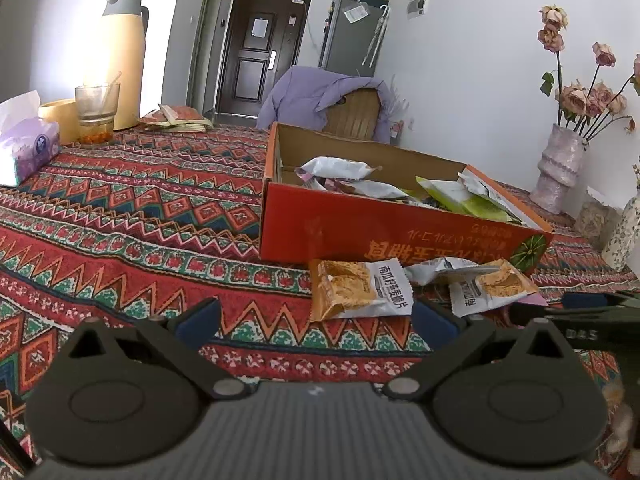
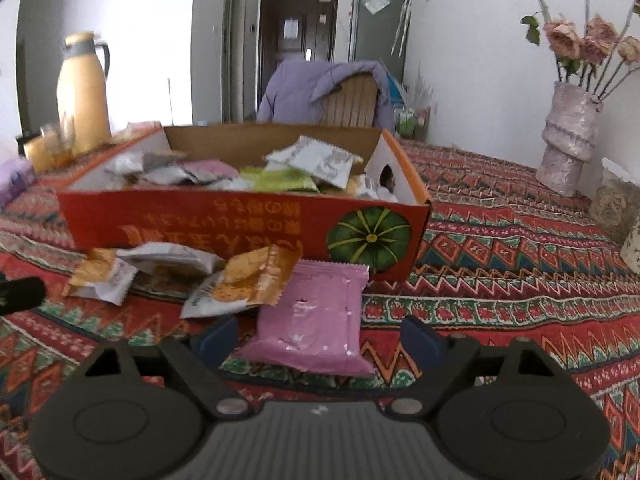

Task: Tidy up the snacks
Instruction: 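Grasp a pink packet with the right gripper and lift it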

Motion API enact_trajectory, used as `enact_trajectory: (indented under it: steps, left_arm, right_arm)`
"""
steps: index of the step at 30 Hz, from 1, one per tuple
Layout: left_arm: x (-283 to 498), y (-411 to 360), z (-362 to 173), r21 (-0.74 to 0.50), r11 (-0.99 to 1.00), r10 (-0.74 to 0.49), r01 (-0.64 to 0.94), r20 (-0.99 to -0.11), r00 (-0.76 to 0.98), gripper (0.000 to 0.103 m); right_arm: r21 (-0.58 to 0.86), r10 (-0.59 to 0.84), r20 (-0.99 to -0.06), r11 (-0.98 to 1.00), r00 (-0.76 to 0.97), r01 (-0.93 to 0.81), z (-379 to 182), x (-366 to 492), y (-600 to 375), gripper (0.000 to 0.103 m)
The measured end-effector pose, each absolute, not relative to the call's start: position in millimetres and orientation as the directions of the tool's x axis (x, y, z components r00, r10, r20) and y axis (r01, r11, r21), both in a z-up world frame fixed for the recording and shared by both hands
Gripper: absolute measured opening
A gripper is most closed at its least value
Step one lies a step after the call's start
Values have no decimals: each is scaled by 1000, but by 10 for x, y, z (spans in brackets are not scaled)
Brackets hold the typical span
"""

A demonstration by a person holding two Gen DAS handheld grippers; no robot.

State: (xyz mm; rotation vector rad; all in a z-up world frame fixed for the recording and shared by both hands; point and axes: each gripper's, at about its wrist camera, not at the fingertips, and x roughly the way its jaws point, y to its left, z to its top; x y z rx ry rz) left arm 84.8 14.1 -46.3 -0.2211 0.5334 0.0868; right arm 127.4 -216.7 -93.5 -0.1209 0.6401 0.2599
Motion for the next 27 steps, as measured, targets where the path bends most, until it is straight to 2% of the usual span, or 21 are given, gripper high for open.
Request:
enact_trajectory:
  steps: [3,7,12,18,27]
  left_arm:
    - [854,157,-471,-196,971,19,-140,-517,855,103]
    - [849,165,-472,-202,970,13,-137,-517,856,103]
    - [858,164,-475,-208,969,5,-132,-519,855,103]
    - [860,166,-481,-210,968,7,-135,-520,854,103]
    - [866,162,-486,-206,969,9,-137,-524,852,103]
  right_arm:
    - [-40,199,-617,958,762,-283,-965,1389,-2108,78]
    - [-20,212,-632,957,746,-289,-1020,1519,-2083,62]
    - [45,253,-611,957,750,-287,-1064,1521,-2164,62]
    - [57,261,-591,957,764,-283,-1055,1481,-2208,61]
    - [84,244,-452,969,858,-232,-932,1196,-2376,61]
